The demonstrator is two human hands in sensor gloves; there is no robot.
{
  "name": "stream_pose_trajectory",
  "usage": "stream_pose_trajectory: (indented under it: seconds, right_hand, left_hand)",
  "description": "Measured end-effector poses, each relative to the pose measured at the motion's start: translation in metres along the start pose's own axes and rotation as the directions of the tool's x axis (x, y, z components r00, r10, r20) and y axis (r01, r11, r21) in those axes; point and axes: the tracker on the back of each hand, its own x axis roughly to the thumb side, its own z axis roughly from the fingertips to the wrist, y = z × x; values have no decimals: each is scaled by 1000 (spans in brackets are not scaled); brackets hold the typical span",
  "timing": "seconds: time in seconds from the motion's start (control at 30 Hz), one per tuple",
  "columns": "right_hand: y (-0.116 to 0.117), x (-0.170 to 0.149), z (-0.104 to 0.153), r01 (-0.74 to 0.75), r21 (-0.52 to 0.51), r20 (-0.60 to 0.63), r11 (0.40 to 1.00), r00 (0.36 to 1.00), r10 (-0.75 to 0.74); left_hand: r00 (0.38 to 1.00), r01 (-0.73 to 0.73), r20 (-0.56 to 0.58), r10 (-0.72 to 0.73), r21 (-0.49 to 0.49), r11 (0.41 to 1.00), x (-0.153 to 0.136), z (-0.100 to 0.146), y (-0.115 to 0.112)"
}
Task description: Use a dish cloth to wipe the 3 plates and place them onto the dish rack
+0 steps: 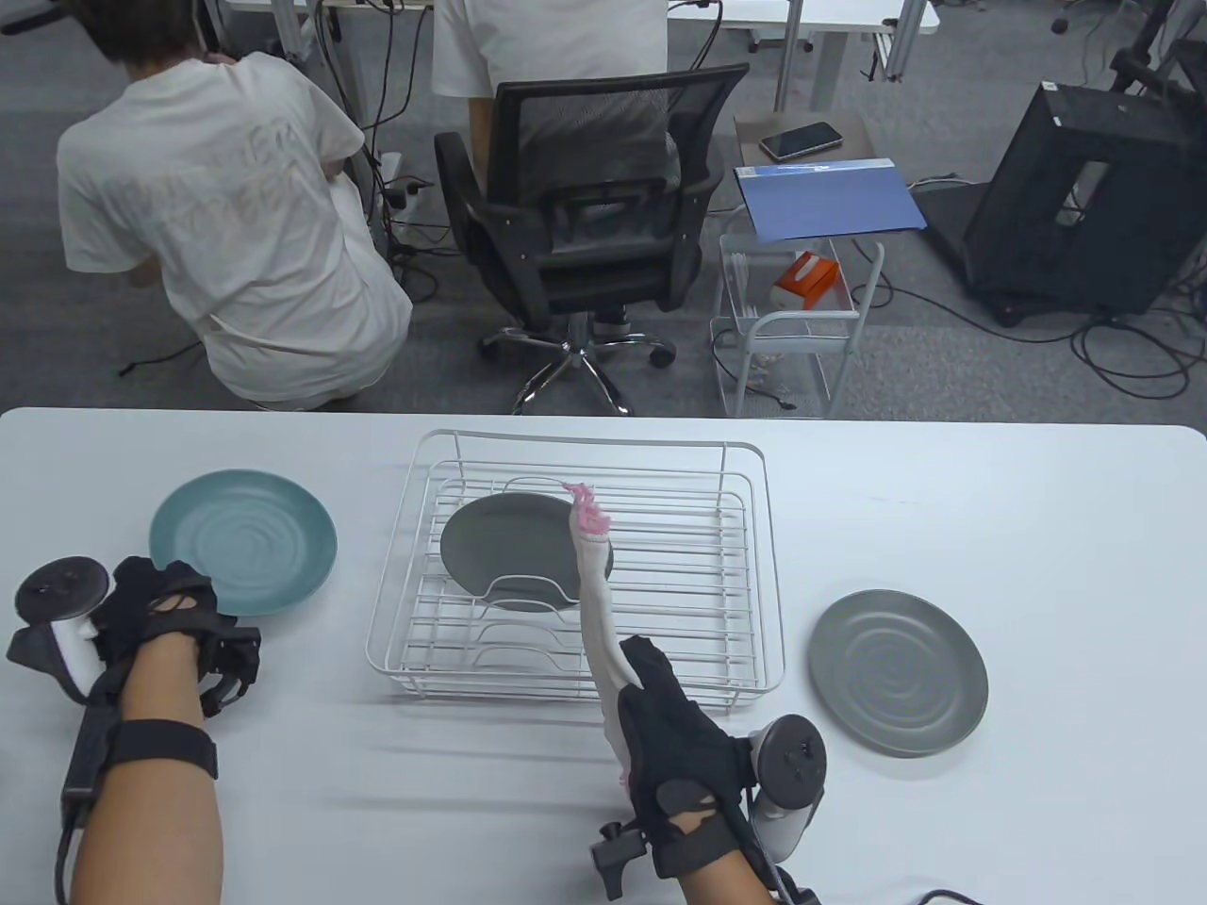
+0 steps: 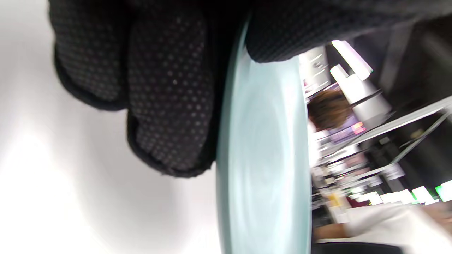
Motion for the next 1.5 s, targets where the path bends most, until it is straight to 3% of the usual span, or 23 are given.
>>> stream_pose_trajectory:
  seconds: [0.1,0.27,0.4,0.5,0.67,0.8,0.9,1.03,1.17,1.3,1.5]
  right_hand:
    - [3,3,2,4,-18,21,1000,1000,-4]
    - [8,9,7,-45,-22,59,999,997,46]
    - [12,8,9,-101,-26,96,995,990,103]
    - [17,11,11,-223,-20,154,975,962,224]
    - [32,16,16,-400,14,221,917,895,387]
    - [48,10,19,-586,81,234,806,798,556]
    - [59,0,23,-680,165,157,714,733,662]
    - [61,-11,21,-760,248,81,600,634,769]
    - [58,-13,21,-740,260,21,620,647,763]
    - [51,-7,20,-748,194,20,634,650,760]
    - [37,2,13,-674,113,66,730,738,671]
  left_hand:
    - [982,-121,139,131,-81,989,15,35,6]
    - [925,-147,318,206,-201,969,29,102,5]
    - [905,-171,324,276,-317,933,18,144,-15]
    - [904,-143,330,274,-370,918,6,169,-35]
    - [893,-80,371,254,-424,902,-11,189,-64]
    - [881,-13,414,230,-465,885,-14,199,-76]
    - [870,-29,395,295,-556,831,-16,208,-85]
    - [882,2,376,284,-606,795,-19,216,-96]
    - [858,85,446,255,-613,785,-15,222,-101]
    - [844,143,463,270,-681,718,-14,230,-110]
    - [811,276,513,281,-759,590,-13,243,-128]
